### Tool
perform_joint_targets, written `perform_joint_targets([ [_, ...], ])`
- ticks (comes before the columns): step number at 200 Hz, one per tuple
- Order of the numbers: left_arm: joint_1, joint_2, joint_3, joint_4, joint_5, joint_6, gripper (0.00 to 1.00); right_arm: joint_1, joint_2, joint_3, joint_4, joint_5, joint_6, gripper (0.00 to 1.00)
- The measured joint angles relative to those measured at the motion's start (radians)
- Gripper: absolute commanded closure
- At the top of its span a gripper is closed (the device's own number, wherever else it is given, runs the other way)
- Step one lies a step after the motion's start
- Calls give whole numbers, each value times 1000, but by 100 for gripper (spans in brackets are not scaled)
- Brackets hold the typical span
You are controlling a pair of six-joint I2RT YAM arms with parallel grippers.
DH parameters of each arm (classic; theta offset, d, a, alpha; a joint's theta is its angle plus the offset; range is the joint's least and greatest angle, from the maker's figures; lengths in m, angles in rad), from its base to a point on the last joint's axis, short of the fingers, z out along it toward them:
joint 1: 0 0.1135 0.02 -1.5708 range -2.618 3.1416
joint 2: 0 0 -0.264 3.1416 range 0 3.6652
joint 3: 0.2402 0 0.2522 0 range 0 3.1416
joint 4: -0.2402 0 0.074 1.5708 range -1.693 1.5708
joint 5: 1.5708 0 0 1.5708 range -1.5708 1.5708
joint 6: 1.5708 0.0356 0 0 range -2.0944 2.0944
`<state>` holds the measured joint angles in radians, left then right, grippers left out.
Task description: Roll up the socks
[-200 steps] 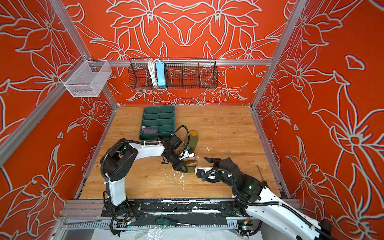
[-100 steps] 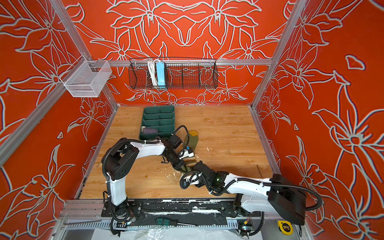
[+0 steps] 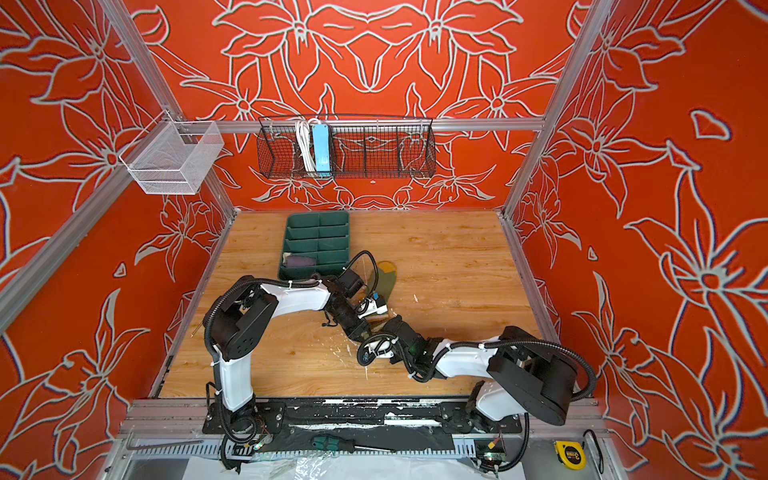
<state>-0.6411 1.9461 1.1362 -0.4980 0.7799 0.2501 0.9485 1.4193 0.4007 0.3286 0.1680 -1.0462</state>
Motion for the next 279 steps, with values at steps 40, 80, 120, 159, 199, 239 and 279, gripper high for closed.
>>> perform_joint_targets([
  [40, 0, -3, 17, -23, -25, 3, 71, 0, -10, 53, -143, -43, 17, 100],
  [80, 0, -127, 6, -24, -119, 10, 41, -5, -26, 165, -433, -133, 88, 100],
  [120, 1, -367, -49, 14, -277, 39, 33, -32, 40, 317, -696, -245, 172, 100],
  [159, 1, -784, -225, 109, -609, 113, 28, -103, 175, 491, -906, -395, 239, 100],
  [199, 6, -1237, -293, 171, -727, 348, 23, -170, 410, 740, -1163, -549, 301, 100],
  [239, -58, -1300, -311, 150, -663, 521, 23, -226, 510, 827, -1270, -646, 328, 100],
  [279, -332, -1136, -510, 237, -748, 588, 24, -250, 549, 857, -1309, -692, 337, 100],
])
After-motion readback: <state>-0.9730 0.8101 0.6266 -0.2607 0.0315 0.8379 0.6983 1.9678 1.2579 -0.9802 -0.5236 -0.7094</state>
